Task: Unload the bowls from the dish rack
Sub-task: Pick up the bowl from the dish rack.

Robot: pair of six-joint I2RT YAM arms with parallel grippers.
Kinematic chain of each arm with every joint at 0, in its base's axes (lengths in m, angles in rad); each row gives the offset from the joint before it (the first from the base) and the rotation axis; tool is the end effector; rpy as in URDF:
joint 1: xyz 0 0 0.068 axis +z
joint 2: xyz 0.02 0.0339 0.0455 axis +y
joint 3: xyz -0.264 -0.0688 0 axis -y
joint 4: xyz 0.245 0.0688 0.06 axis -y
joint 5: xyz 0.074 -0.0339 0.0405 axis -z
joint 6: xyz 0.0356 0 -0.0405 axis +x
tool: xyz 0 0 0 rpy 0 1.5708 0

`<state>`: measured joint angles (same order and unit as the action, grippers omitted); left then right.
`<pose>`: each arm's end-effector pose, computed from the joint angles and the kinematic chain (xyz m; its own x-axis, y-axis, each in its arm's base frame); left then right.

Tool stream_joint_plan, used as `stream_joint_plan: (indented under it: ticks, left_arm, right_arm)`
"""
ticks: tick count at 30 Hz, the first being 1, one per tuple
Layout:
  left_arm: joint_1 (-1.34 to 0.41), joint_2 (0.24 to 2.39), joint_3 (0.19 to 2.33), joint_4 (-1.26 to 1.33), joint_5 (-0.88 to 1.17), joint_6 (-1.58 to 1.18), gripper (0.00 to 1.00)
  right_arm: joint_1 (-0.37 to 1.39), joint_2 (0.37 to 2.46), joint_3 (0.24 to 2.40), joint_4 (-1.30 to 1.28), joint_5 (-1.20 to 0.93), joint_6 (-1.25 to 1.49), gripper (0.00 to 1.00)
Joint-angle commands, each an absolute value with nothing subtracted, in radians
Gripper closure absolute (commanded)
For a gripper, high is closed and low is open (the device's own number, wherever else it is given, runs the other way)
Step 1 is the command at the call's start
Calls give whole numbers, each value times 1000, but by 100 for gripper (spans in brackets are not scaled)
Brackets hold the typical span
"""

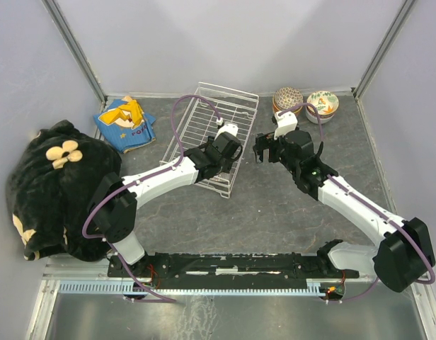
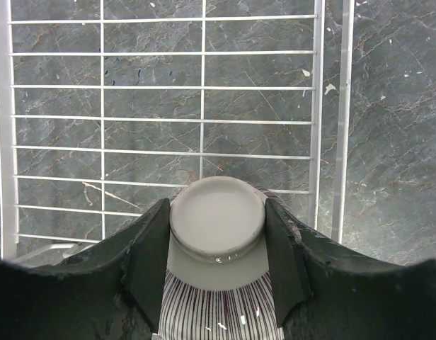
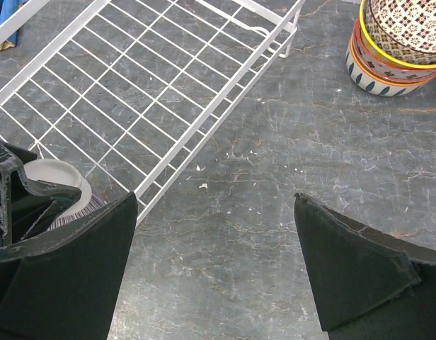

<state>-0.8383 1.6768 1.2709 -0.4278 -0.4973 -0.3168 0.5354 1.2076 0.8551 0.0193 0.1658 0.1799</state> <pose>0.2584 -0.2619 0.2564 -0.6073 0.2658 -0.7487 0.2629 0.9565 0.1263 0.2438 0.1378 0.2963 -0.3428 0.0018 -0.9394 -0.3128 0.9427 0.1160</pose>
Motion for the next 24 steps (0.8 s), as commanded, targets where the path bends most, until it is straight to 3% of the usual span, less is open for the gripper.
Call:
stream_joint_plan:
  ticks: [1,24]
  left_arm:
    - [-836,1675,1317,-362,-541,-324,63]
    - [-829,1719,1372,-409,-464,-299,65]
  right_arm:
    - [531,1218,858,75,158,189,0]
    - [529,1219,859,78,152,193,0]
